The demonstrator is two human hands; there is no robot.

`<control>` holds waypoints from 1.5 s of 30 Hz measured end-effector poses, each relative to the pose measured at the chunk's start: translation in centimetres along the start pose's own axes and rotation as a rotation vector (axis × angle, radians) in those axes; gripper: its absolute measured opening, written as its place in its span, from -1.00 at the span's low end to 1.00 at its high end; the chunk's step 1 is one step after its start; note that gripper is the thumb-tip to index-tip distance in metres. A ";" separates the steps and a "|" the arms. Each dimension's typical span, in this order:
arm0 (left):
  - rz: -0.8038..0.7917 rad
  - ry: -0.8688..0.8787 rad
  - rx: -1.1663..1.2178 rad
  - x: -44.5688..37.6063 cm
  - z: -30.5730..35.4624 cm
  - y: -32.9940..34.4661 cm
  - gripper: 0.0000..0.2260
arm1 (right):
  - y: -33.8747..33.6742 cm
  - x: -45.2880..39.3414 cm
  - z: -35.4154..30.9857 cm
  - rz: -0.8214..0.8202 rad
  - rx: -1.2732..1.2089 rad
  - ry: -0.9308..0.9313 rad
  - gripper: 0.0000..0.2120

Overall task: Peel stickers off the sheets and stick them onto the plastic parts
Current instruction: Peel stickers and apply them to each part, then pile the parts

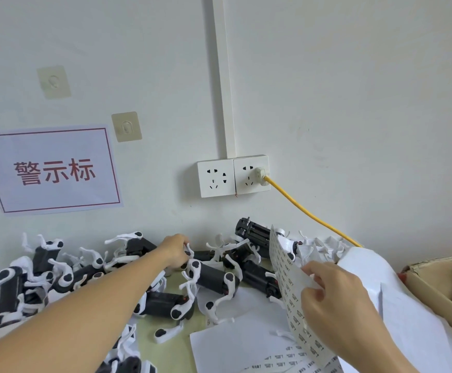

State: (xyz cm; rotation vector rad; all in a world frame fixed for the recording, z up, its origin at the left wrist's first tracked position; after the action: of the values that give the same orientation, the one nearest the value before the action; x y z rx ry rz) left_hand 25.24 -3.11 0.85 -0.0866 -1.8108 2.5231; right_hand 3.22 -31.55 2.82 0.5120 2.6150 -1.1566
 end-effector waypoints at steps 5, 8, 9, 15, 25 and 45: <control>0.134 -0.013 0.071 -0.7 0.2 -1.2 -0.82 | 0.2 0.1 -0.3 -0.011 -0.026 -0.058 -0.71; 0.196 -0.020 0.182 -0.3 0.1 -2.7 -0.78 | 0.2 0.0 0.0 0.010 -0.029 -0.069 -0.75; 0.202 -0.012 0.225 -0.1 0.1 -3.4 -0.81 | 0.2 0.0 0.0 0.016 -0.028 -0.067 -0.76; 0.354 -0.058 0.369 2.6 0.4 -9.4 -0.78 | 0.1 0.2 -0.1 0.029 -0.023 -0.085 -0.72; 0.520 -0.238 1.240 12.8 1.5 -13.1 -0.78 | 0.4 0.4 -0.7 0.005 -0.035 -0.102 -0.67; -0.037 -0.365 1.773 21.5 5.7 3.2 -0.70 | 0.2 0.3 -0.8 0.046 -0.069 -0.076 -0.65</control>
State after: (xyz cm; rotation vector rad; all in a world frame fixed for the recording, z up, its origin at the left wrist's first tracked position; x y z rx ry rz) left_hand 3.39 -8.19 -0.89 0.4354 0.8502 3.0917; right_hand 2.94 -30.77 3.13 0.5019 2.5547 -1.0465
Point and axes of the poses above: each hand's wrist, its own x-axis away from the middle knuckle, its own y-axis out of the palm, z = x × y, the point moved 6 cm from there along -x, towards the middle knuckle, and after that the axes turned 2 degrees about y, right-handed, at the moved point
